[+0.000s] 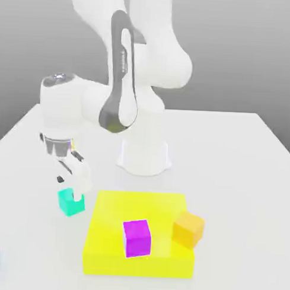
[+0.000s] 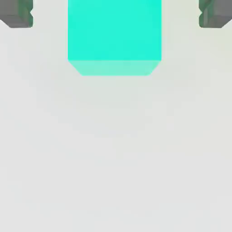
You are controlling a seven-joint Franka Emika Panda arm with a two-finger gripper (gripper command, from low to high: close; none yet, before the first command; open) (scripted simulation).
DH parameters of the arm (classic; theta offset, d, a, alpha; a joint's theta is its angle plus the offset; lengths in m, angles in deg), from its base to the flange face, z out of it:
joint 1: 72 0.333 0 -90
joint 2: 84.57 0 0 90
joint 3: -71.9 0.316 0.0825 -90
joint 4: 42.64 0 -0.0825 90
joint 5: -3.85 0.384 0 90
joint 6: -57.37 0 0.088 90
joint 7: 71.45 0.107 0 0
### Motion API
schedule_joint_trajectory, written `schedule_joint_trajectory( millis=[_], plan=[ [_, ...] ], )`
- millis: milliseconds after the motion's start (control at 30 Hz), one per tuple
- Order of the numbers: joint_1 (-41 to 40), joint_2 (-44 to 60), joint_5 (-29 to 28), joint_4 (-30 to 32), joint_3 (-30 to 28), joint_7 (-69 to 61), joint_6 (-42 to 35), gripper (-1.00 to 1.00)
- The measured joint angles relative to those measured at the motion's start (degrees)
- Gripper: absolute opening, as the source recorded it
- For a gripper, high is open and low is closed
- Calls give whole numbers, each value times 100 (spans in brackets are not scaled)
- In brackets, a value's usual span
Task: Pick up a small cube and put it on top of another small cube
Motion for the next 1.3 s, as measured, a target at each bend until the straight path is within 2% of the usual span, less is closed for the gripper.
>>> schedule_joint_trajectory(
  millis=[33,67,300,433,600,867,1300],
  plan=[
    [-170,208,33,-33,175,-30,173,0],
    [-333,413,7,-67,324,-19,344,-100],
    [-401,465,-33,-75,380,13,391,-100],
    [-112,-214,-345,41,11,248,-173,-100],
    [-161,-1230,-513,211,-6,351,-1019,-100],
    [-24,-669,-162,-1241,16,1073,-1911,-100],
    [149,681,-51,-3929,-94,2739,-3252,-100]
  ],
)
